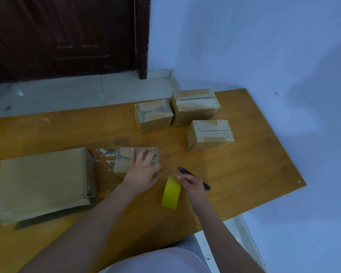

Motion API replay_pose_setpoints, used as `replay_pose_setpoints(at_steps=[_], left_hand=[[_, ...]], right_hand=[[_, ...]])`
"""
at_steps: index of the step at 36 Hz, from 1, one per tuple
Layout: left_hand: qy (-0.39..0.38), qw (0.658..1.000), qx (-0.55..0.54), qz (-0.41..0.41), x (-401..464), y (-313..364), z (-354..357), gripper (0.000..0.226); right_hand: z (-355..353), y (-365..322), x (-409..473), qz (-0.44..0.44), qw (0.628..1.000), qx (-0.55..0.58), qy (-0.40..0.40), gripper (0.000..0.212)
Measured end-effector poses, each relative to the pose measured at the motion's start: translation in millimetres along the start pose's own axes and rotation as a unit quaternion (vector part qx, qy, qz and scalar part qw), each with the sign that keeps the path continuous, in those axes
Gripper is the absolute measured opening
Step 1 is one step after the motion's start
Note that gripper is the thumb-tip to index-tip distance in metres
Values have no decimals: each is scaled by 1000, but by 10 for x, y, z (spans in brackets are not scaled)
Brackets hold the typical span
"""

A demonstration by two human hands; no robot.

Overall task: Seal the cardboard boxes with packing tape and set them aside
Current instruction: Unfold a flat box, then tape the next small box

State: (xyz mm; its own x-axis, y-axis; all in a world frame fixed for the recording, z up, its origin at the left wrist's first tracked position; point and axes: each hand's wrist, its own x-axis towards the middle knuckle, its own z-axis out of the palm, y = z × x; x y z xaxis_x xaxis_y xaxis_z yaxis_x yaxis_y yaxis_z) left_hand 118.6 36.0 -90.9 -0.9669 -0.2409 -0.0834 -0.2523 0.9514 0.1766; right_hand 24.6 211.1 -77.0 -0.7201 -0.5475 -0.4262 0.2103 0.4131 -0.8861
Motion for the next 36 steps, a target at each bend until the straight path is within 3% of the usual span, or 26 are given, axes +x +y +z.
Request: replay_pose_setpoints(at_steps=[6, 11, 16, 23, 26, 30, 32, 36], left_hand=[[60, 993, -13, -105, 67, 228, 29, 15], [64, 990, 7, -124, 115, 268, 47, 35], [83, 993, 8, -83, 80, 197, 61, 47], [123, 990, -48, 44, -239, 10, 88, 63], [143, 983, -93, 71, -400, -97, 134, 55], [206, 965, -158, 33, -445, -82, 99, 20], [183, 974, -132, -27, -399, -1, 47, 24], [18, 984, -86, -154, -224, 79, -66, 73]], right_hand=[[-10, 26, -26, 8, 1000, -9, 2, 15], [-15, 44, -50, 13, 1000, -4, 1, 15], [-13, 21, -33, 17, 1000, -4, 6, 22], [-11, 9, -16, -6, 1000, 0, 22, 21], [-32, 26, 4, 0, 1000, -1, 29, 14], [-59, 32, 6, 6, 999, 17, 49, 12], [-77, 31, -5, 11, 998, 26, 64, 16], [-137, 17, -29, 18, 997, 34, 69, 22]])
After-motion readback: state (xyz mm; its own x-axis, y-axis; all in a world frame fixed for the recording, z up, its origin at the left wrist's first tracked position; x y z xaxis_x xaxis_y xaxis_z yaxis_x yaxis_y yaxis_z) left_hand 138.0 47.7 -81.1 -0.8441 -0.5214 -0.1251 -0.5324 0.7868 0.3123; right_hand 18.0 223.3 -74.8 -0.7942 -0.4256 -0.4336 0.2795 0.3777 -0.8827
